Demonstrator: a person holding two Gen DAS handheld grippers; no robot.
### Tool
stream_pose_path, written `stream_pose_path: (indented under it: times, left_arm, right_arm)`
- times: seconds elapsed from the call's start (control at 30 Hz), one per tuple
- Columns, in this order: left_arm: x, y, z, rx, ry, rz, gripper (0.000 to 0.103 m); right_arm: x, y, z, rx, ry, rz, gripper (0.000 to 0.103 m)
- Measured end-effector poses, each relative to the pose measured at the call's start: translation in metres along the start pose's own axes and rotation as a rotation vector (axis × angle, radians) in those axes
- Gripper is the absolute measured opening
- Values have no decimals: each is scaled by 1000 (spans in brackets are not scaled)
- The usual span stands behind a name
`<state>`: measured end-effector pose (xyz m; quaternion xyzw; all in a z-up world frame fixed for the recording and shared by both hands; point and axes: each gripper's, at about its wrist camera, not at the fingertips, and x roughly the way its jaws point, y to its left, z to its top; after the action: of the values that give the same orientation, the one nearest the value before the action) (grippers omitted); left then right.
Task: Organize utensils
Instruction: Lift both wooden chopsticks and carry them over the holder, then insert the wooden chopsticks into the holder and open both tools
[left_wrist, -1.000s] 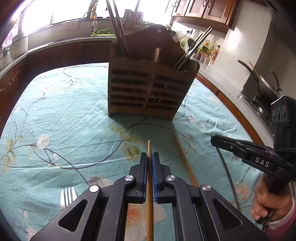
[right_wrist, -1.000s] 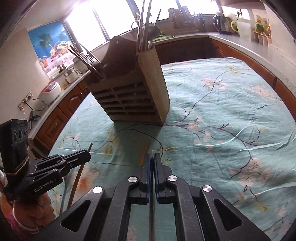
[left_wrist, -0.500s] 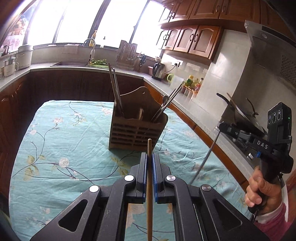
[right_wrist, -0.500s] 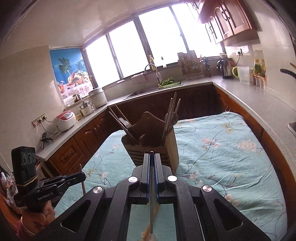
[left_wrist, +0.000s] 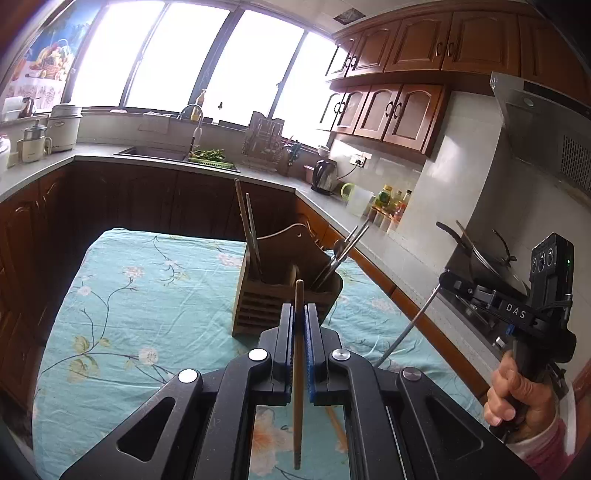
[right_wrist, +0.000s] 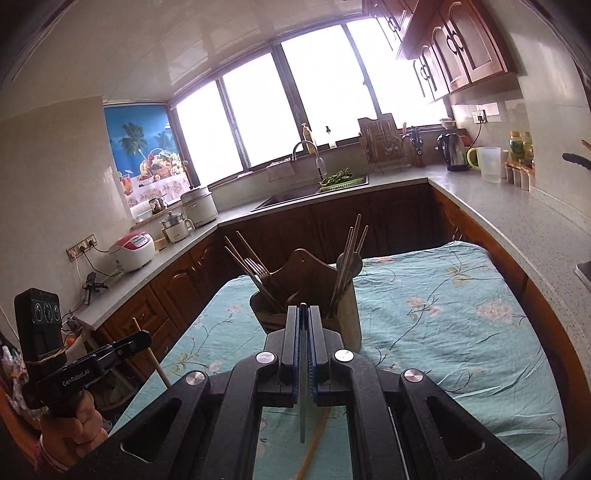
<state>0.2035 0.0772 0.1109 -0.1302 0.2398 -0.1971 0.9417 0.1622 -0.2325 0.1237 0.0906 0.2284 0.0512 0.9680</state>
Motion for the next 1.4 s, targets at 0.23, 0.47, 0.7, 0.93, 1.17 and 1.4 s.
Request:
stream_pose_path:
  times: [0.23, 0.47, 0.7, 0.93, 1.17, 1.4]
  left_arm:
    - [0, 7, 10, -14, -61, 16, 3]
    - [1, 7, 25, -1, -143, 37, 3]
    - [13, 7, 59, 31, -255, 41, 3]
    - [49, 12, 79, 31, -354, 65, 3]
    - [109, 17, 68, 1, -368, 105, 3]
    - [152, 21, 45, -22, -335, 131, 3]
  right_arm:
    - [1, 0, 7, -3, -19, -3, 4]
    - [1, 1, 26, -6, -74, -12, 4]
    - [3, 4, 66, -19, -168, -24, 4]
    - [20, 5, 100, -35, -240, -54, 4]
    - [53, -2, 104, -33, -232, -70, 4]
    - [82, -17, 83, -4, -181, -74, 4]
